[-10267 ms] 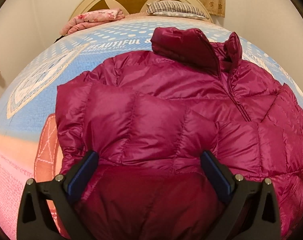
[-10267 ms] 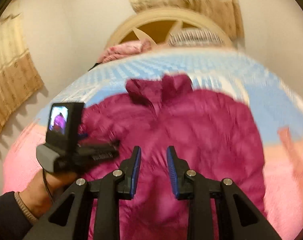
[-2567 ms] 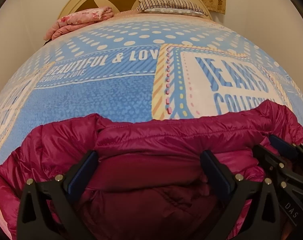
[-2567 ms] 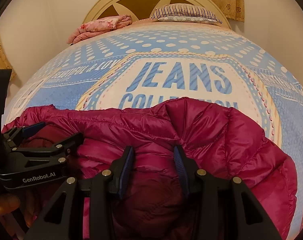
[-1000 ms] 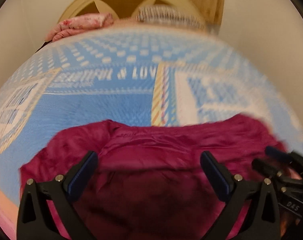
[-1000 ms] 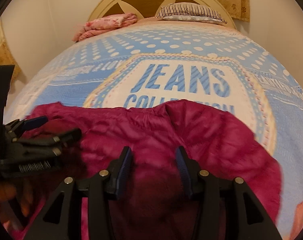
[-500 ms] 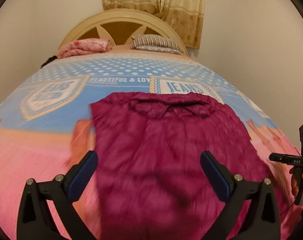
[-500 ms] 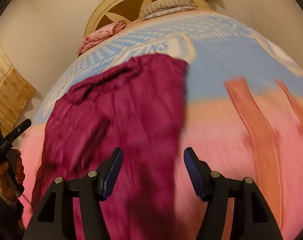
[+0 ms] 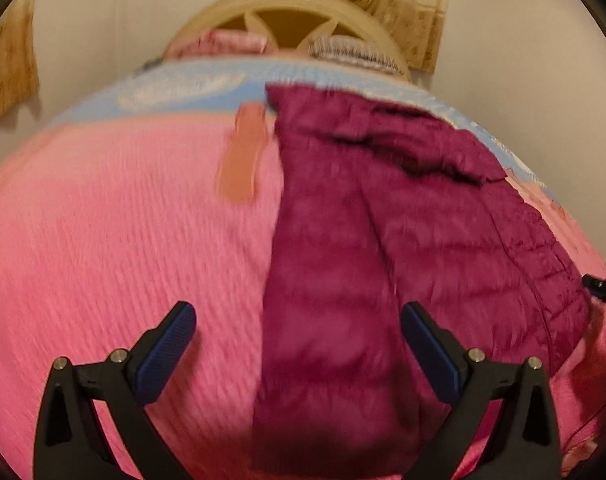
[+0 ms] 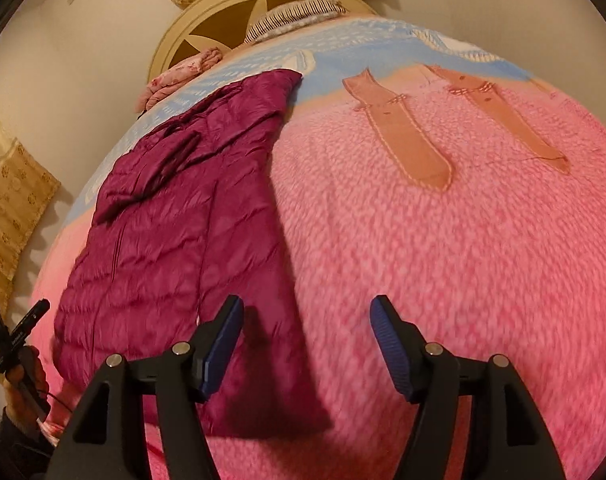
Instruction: Fold large clothes
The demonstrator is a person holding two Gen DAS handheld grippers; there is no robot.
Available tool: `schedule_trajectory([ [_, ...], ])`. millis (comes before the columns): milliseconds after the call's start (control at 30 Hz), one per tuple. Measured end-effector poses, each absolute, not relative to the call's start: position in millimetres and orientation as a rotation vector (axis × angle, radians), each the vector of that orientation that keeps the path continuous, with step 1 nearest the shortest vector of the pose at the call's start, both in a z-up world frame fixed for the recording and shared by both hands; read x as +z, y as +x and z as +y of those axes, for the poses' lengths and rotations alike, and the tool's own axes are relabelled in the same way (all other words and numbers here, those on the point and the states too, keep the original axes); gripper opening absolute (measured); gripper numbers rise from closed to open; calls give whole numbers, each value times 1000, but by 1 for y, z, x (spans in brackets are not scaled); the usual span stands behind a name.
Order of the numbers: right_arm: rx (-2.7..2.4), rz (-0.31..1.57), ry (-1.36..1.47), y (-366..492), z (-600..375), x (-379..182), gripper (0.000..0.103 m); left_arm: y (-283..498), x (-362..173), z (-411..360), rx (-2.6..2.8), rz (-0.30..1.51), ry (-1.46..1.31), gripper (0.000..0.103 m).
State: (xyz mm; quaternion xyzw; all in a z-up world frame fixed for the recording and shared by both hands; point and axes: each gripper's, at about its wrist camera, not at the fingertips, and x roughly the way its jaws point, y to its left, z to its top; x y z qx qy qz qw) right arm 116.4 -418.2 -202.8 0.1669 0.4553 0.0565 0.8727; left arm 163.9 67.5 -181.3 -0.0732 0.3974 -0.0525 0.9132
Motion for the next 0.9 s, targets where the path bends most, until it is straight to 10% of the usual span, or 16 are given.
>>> schedule_trajectory([
  [367, 197, 937, 343, 95, -386, -208, 56, 150, -196, 56, -161, 819, -173, 100],
  [467, 238, 939, 435, 92, -393, -212, 31, 146, -197, 57, -186, 808, -178, 83],
  [533, 245, 939, 465, 89, -396, -214, 22, 143, -198, 56, -255, 814, -202, 39],
  [633, 269, 932, 501, 86, -397, -215, 12, 136, -193, 53, -280, 780, -164, 14],
  [900, 367, 872, 548, 69, -400, -183, 7, 105, -146, 61, -398, 679, -221, 8],
])
